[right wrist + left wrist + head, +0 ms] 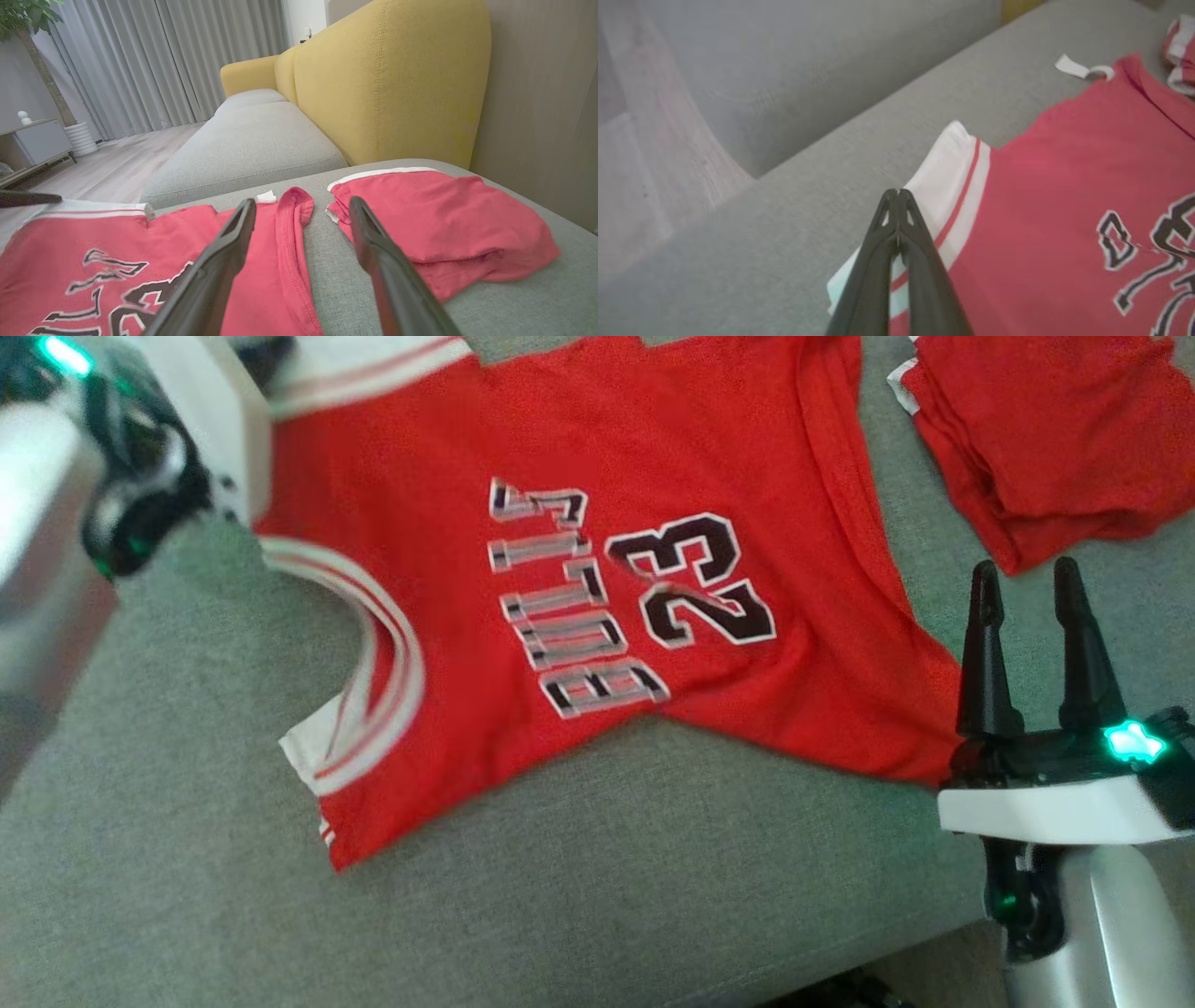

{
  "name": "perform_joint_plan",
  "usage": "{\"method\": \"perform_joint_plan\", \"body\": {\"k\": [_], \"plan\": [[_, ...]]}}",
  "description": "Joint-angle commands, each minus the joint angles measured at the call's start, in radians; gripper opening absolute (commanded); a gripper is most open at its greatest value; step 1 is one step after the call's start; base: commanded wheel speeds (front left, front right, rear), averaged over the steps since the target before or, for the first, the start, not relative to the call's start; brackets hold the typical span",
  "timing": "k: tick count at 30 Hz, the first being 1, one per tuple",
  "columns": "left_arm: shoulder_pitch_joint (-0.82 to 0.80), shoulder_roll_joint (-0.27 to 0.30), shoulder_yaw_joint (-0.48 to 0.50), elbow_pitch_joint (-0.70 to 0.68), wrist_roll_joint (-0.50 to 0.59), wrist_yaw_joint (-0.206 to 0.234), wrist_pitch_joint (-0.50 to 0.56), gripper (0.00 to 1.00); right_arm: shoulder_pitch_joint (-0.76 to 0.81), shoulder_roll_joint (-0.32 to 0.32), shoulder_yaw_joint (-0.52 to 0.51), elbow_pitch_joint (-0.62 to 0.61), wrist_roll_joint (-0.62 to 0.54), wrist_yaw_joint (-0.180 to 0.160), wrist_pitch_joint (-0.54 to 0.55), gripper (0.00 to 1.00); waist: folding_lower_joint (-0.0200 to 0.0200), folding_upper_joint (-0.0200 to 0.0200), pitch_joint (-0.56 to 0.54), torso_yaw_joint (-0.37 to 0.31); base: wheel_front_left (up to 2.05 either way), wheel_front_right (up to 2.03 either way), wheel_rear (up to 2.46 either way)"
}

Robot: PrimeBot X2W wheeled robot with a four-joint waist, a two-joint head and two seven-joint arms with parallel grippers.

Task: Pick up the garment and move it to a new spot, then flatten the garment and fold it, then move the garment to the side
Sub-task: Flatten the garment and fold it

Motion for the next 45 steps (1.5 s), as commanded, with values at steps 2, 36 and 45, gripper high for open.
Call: {"method": "perform_joint_plan", "body": {"k": [2, 36, 45], "plan": [[-0.092, 0.035, 0.057, 0.012, 0.041, 0.021, -0.055, 0.00, -0.015, -0.010, 0.024, -0.028, -0.007, 0.007, -0.011, 1.00, 0.0001, 0.0000, 0.003, 0.001, 0.00, 0.00, 0.00], [-0.322, -0.086, 0.043, 0.488, 0.318, 0.181, -0.723, 1.00, -0.047, -0.010, 0.068, -0.032, -0.025, 0.007, -0.011, 1.00, 0.0001, 0.0000, 0.050, 0.060, 0.00, 0.00, 0.00], [-0.091, -0.156, 0.126, 0.384, 0.210, 0.155, -0.772, 1.00, -0.021, -0.010, 0.010, -0.025, -0.091, 0.007, -0.011, 1.00, 0.0001, 0.0000, -0.089, 0.220, 0.00, 0.00, 0.00]]}}
